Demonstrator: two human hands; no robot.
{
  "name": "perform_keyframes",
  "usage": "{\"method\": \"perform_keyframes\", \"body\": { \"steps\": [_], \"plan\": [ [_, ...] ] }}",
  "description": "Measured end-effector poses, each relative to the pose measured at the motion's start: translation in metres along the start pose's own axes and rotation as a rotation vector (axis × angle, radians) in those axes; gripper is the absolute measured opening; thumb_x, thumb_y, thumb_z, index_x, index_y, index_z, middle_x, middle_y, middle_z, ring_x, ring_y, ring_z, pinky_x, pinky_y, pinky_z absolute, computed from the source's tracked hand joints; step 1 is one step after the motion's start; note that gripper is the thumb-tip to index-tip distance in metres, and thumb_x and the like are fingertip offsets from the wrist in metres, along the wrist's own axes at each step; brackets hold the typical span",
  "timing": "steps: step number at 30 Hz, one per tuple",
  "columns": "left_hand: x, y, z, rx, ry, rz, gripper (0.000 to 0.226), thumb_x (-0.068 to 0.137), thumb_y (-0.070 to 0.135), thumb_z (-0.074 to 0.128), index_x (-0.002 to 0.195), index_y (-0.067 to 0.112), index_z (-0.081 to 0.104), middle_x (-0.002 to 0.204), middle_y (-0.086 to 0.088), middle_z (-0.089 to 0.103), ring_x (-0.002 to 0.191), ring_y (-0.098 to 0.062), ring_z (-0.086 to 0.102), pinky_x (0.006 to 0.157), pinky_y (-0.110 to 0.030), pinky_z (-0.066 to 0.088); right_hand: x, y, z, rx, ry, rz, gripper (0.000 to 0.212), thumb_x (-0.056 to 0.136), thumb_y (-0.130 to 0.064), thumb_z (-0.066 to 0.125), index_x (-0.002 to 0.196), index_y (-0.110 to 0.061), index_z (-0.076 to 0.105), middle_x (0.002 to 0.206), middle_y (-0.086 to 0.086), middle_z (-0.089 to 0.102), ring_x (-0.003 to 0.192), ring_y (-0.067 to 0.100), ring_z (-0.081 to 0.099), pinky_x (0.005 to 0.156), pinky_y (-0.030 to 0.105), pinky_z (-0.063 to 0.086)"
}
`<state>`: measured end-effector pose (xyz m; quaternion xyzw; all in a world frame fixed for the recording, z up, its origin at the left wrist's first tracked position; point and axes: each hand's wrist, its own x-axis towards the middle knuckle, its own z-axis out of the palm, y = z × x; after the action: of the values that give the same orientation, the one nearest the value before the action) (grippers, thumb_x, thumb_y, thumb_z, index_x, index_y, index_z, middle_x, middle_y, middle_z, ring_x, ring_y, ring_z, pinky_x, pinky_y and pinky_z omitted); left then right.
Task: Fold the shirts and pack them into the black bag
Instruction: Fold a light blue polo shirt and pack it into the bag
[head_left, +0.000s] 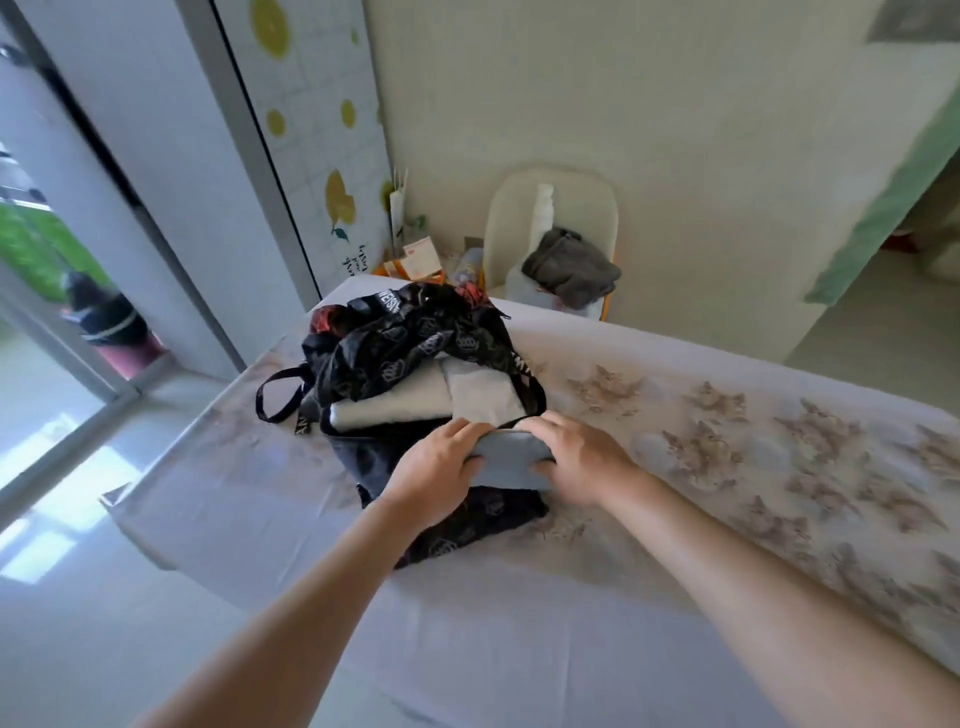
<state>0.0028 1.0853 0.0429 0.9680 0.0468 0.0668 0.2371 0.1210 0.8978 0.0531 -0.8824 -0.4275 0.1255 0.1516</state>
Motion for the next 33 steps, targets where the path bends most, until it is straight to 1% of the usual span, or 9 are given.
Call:
{"method": "perform_keyframes", "body": {
  "steps": [5,9,14,17,20,24,27,30,33],
  "plan": [
    [0.012,-0.084,-0.040,-0.124,0.088,-0.102,0.040,0.097,0.020,0.054,0.137,0.021,0.054,0.128,0.004,0.059,0.111,-0.018,0.055,0.090,-0.026,0.043,0.085,-0.062,-0.003,-0.193,0.052,-0.037,0.055,0.091,-0.015,0.052,0.142,-0.032,0.043,0.142,-0.005,0.048,0.130,0.022,0.043,0.087,0.034,0.039],
    [0.026,-0.119,-0.045,-0.184,0.110,-0.082,0.039,0.097,0.019,0.055,0.136,0.021,0.056,0.127,0.005,0.061,0.112,-0.015,0.058,0.087,-0.020,0.042,0.128,-0.088,0.006,-0.404,0.072,-0.010,0.052,0.082,-0.011,0.056,0.131,-0.026,0.047,0.123,-0.002,0.056,0.115,0.024,0.053,0.093,0.038,0.038],
    [0.031,-0.148,-0.032,-0.136,-0.027,-0.353,0.063,0.097,0.029,0.055,0.152,0.012,0.027,0.150,-0.005,0.041,0.134,-0.025,0.044,0.108,-0.033,0.037,0.163,-0.096,0.030,-0.477,0.011,0.090,0.061,0.078,-0.009,0.062,0.132,-0.029,0.041,0.120,0.000,0.052,0.113,0.025,0.052,0.092,0.037,0.042],
    [0.027,-0.159,-0.028,0.132,-0.281,-0.415,0.055,0.093,0.048,0.055,0.132,0.012,0.042,0.125,-0.007,0.061,0.117,-0.028,0.057,0.098,-0.038,0.039,0.176,-0.086,0.033,-0.400,-0.045,0.177,0.056,0.082,-0.009,0.048,0.132,-0.031,0.041,0.122,0.002,0.054,0.116,0.028,0.052,0.095,0.041,0.043],
    [0.022,-0.160,-0.041,0.218,-0.404,-0.274,0.039,0.092,0.054,0.050,0.104,0.021,0.066,0.097,0.002,0.070,0.098,-0.019,0.062,0.090,-0.031,0.039,0.190,-0.081,0.027,-0.363,-0.157,0.142,0.056,0.081,-0.006,0.041,0.130,-0.033,0.044,0.122,0.003,0.055,0.117,0.029,0.052,0.094,0.044,0.043],
    [0.010,-0.160,-0.062,0.058,-0.321,-0.119,0.020,0.090,0.041,0.061,0.101,0.031,0.073,0.094,0.009,0.072,0.089,-0.010,0.061,0.077,-0.023,0.044,0.205,-0.099,0.010,-0.160,-0.538,0.120,0.057,0.088,-0.005,0.038,0.133,-0.037,0.052,0.130,0.001,0.055,0.107,0.025,0.051,0.077,0.034,0.039],
    [-0.005,-0.167,-0.058,0.083,-0.158,-0.052,0.017,0.087,0.040,0.060,0.092,0.032,0.074,0.092,0.012,0.069,0.084,-0.007,0.060,0.073,-0.025,0.049,0.215,-0.112,0.026,-0.053,-0.732,0.154,0.052,0.091,-0.009,0.046,0.140,-0.025,0.050,0.137,0.006,0.055,0.109,0.025,0.053,0.084,0.036,0.045],
    [-0.015,-0.177,-0.044,-0.015,-0.033,-0.012,0.014,0.088,0.036,0.062,0.085,0.029,0.074,0.093,0.016,0.062,0.082,0.001,0.053,0.070,-0.024,0.050,0.215,-0.105,0.054,-0.070,-0.608,0.188,0.066,0.086,-0.011,0.045,0.149,-0.031,0.040,0.145,0.005,0.050,0.122,0.029,0.054,0.089,0.035,0.048],
    [-0.010,-0.178,-0.032,-0.017,0.096,0.050,0.019,0.091,0.032,0.056,0.100,0.025,0.071,0.104,0.012,0.059,0.100,-0.010,0.054,0.084,-0.024,0.047,0.201,-0.096,0.075,-0.051,-0.412,0.166,0.059,0.091,-0.019,0.048,0.146,-0.039,0.041,0.144,0.001,0.050,0.128,0.028,0.049,0.101,0.041,0.044]
  ]
}}
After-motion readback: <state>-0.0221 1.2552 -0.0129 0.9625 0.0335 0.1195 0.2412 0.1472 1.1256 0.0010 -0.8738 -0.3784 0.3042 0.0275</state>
